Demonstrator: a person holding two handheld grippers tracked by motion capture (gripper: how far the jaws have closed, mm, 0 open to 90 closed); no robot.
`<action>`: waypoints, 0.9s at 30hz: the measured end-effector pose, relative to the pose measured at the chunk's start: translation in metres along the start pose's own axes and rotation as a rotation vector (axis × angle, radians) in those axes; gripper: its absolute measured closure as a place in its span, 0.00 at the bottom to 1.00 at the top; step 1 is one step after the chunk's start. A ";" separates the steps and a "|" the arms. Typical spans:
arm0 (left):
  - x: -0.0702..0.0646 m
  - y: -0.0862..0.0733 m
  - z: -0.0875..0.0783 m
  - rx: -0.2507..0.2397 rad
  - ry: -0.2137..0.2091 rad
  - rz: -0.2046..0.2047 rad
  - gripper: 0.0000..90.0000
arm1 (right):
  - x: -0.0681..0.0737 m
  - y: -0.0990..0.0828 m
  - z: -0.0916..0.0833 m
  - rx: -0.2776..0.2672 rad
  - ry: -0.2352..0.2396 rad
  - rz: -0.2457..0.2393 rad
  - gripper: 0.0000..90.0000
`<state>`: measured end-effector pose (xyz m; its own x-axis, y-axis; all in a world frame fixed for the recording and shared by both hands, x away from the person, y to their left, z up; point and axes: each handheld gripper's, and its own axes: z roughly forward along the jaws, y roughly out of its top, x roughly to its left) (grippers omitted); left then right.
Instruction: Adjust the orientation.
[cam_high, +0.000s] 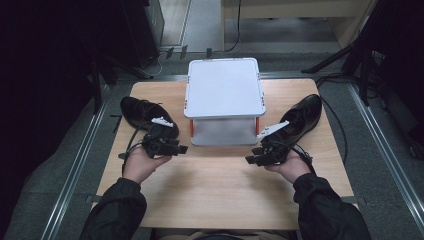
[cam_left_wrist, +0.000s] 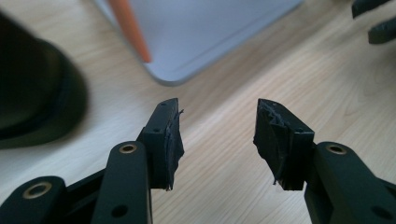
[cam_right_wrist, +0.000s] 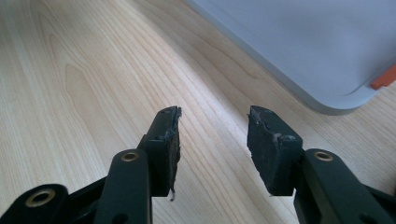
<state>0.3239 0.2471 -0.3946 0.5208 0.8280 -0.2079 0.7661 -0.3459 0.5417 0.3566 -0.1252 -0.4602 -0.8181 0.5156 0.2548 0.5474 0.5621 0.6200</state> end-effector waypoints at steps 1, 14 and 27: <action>0.004 0.002 -0.005 -0.005 0.010 -0.007 0.56 | 0.000 0.000 0.001 0.001 0.004 -0.001 0.61; 0.056 0.044 -0.033 0.098 0.136 -0.065 0.60 | -0.001 0.000 0.006 0.036 0.017 -0.005 0.61; 0.074 0.089 -0.001 0.264 0.191 -0.073 0.63 | -0.001 -0.001 0.006 0.052 0.013 -0.003 0.61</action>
<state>0.4301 0.2780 -0.3606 0.4003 0.9138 -0.0688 0.8829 -0.3645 0.2960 0.3581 -0.1220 -0.4656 -0.8219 0.5052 0.2630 0.5529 0.5969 0.5813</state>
